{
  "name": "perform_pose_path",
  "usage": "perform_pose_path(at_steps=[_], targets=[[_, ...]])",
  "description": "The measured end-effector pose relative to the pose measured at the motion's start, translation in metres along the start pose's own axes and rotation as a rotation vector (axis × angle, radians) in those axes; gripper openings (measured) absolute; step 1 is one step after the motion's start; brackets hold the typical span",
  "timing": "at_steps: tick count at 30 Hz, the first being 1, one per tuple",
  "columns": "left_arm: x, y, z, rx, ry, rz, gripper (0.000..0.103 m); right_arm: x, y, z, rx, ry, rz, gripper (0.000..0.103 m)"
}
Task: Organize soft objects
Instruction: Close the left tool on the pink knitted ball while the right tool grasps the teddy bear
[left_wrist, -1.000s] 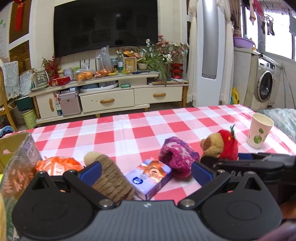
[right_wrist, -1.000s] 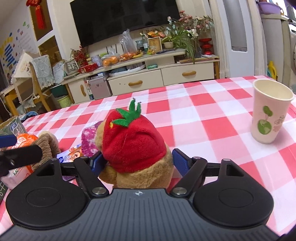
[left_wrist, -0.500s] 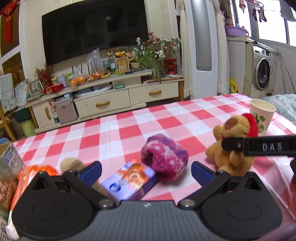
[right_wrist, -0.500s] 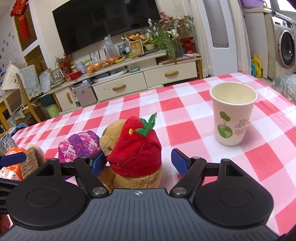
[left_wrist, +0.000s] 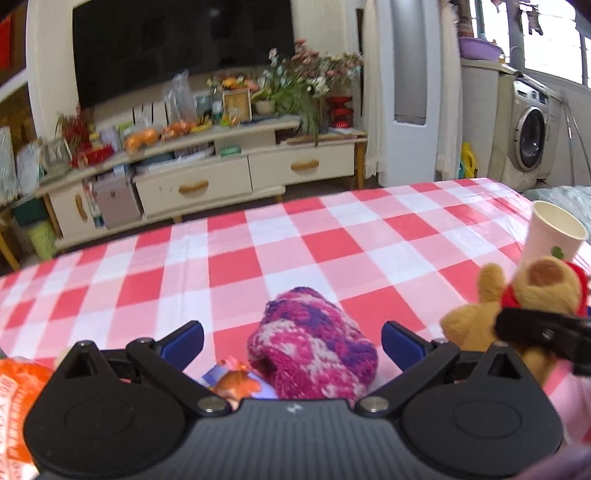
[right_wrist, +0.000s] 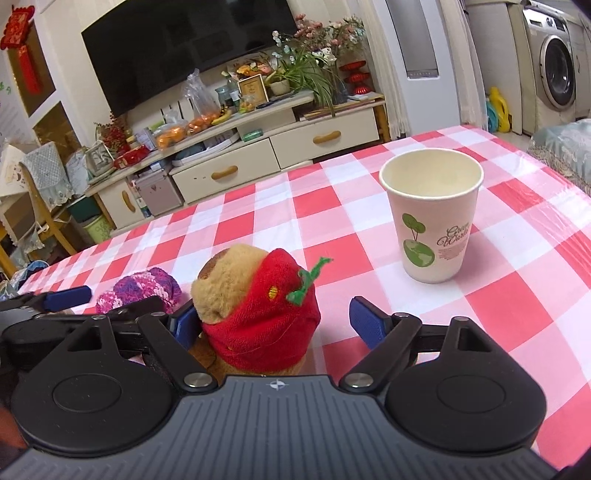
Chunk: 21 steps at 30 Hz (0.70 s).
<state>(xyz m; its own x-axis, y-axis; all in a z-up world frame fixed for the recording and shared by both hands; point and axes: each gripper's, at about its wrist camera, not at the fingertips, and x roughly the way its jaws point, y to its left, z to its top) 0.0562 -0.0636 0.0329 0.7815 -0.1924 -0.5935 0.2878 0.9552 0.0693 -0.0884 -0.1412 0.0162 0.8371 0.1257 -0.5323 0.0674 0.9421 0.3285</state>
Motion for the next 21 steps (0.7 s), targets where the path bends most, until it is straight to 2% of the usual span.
perform_pose_path(at_steps=[4, 7, 14, 16, 21], targets=[[0.012, 0.002, 0.000, -0.023, 0.044, -0.024, 0.088, -0.002, 0.004, -0.002, 0.003, 0.006, 0.006, 0.103], [0.014, 0.001, 0.001, -0.042, 0.055, -0.049, 0.070, -0.003, 0.005, -0.002, -0.003, 0.004, 0.008, 0.101], [0.002, -0.003, 0.005, -0.039, 0.049, -0.044, 0.046, -0.003, 0.006, -0.001, -0.037, -0.009, 0.029, 0.083], [-0.004, -0.001, 0.005, -0.055, 0.051, -0.052, 0.043, -0.002, 0.003, 0.000, -0.033, -0.005, 0.050, 0.074], [-0.020, 0.003, -0.001, -0.081, 0.050, -0.075, 0.039, 0.000, 0.002, 0.001, -0.038, -0.012, 0.055, 0.072]])
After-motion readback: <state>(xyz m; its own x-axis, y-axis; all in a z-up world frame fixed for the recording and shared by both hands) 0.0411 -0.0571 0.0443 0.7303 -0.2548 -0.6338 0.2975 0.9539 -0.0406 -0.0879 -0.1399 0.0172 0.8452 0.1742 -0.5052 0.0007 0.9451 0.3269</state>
